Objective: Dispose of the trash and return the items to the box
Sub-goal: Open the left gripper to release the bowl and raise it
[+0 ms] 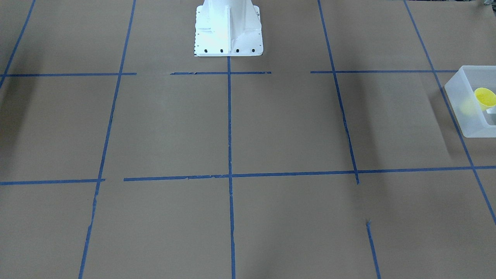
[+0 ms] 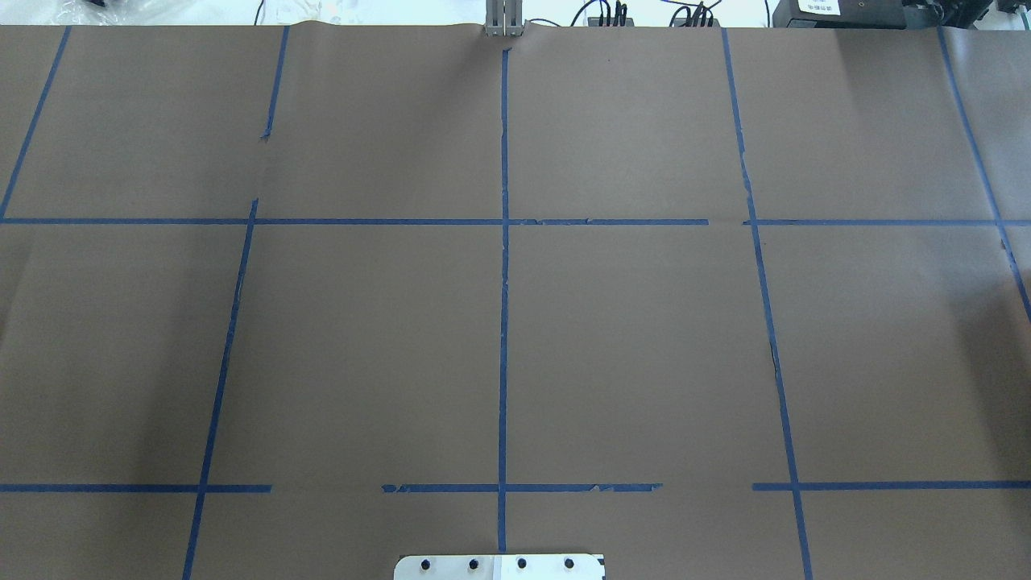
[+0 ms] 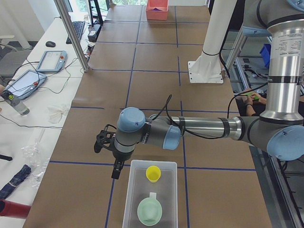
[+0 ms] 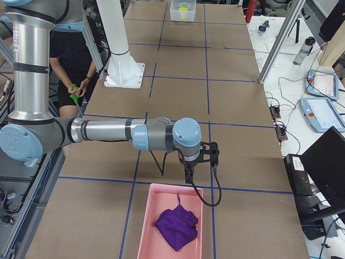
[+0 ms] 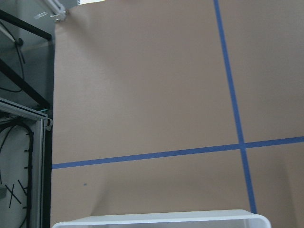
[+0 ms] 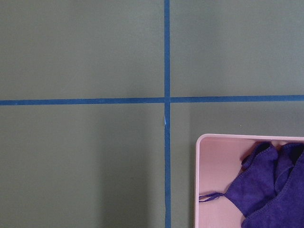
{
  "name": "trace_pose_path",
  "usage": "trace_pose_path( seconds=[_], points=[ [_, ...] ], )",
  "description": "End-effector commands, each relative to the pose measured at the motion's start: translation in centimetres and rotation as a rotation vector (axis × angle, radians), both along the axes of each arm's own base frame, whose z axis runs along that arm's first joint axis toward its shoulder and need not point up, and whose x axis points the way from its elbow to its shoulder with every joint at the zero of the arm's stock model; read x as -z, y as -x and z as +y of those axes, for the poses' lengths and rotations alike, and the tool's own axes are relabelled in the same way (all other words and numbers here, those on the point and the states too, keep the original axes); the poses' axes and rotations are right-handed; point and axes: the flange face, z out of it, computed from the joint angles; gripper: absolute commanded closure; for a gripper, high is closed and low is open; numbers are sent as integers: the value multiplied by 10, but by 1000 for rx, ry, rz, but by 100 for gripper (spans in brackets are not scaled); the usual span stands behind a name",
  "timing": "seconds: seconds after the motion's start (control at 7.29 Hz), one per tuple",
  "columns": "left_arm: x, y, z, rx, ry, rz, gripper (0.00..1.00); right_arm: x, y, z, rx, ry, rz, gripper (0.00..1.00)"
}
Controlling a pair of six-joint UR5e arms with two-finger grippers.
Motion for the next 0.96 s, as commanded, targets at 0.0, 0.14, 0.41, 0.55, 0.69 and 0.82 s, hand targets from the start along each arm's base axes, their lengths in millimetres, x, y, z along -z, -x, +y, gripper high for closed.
trace_pose_path(
  seconds=[0.0, 0.14, 0.41, 0.55, 0.69, 0.82],
  points=[
    [-2, -32, -4, -41, 95, 45, 0, 0, 0, 0, -1, 2, -1, 0],
    [8, -31, -14, -41, 107, 46, 0, -1, 0, 0, -1, 3, -8, 0],
    [16, -30, -17, -43, 89, 45, 0, -2, 0, 0, -1, 6, -6, 0],
    [15, -30, -19, -46, 89, 51, 0, -2, 0, 0, -1, 4, -6, 0],
    [14, -31, -18, -38, 105, 58, 0, -1, 0, 0, -1, 3, -6, 0],
    [3, -32, -18, -36, 121, 55, 0, -2, 0, 0, 0, 2, -4, 0]
  ],
)
